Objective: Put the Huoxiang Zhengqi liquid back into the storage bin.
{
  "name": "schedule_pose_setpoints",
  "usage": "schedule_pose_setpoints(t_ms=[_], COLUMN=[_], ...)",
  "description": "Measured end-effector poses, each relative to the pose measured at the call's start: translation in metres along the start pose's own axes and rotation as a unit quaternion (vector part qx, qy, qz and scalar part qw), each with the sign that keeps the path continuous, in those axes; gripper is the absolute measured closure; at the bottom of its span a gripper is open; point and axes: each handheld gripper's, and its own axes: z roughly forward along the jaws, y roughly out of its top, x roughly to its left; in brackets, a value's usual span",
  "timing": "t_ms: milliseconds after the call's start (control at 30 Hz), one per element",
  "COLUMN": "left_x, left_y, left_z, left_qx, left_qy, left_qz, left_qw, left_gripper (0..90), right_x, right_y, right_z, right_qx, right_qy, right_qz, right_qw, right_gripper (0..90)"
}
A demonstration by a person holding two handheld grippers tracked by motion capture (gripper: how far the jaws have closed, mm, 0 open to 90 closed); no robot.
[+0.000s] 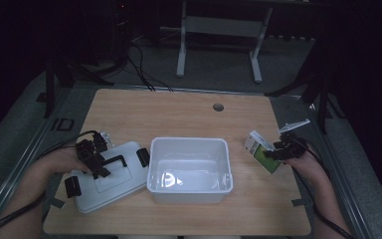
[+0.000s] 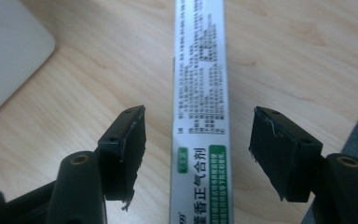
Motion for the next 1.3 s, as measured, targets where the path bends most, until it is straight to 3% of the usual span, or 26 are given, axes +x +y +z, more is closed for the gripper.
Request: schedule_pose_setpoints(t_ms=[500,700,1300], left_x=[0.000,-0.002,-0.003], left_y=[0.000,0.002,0.001], left_z=[0.002,0.004,0.004], left_qx=[0.008,0.013,0.014], left_qy=[0.001,0.000,0.000], left_qz=[0.002,0.010,0.012], left_qw=[1.0000,0.9999,0.9998], left_gripper=[33.2,33.2,33.2], right_x=[-0.003,-0.003,0.000], right_y=[0.020,0.031,0.043], right_z=[0.008,0.011,0.030], right_qx=[0.079,0.114,0.192], right_qy=[0.008,0.020,0.008], right_qz=[-0.013,-0.020,-0.037], right_qw=[0.9967,0.9931,0.9807], right_gripper=[40.1,42.0,56.7])
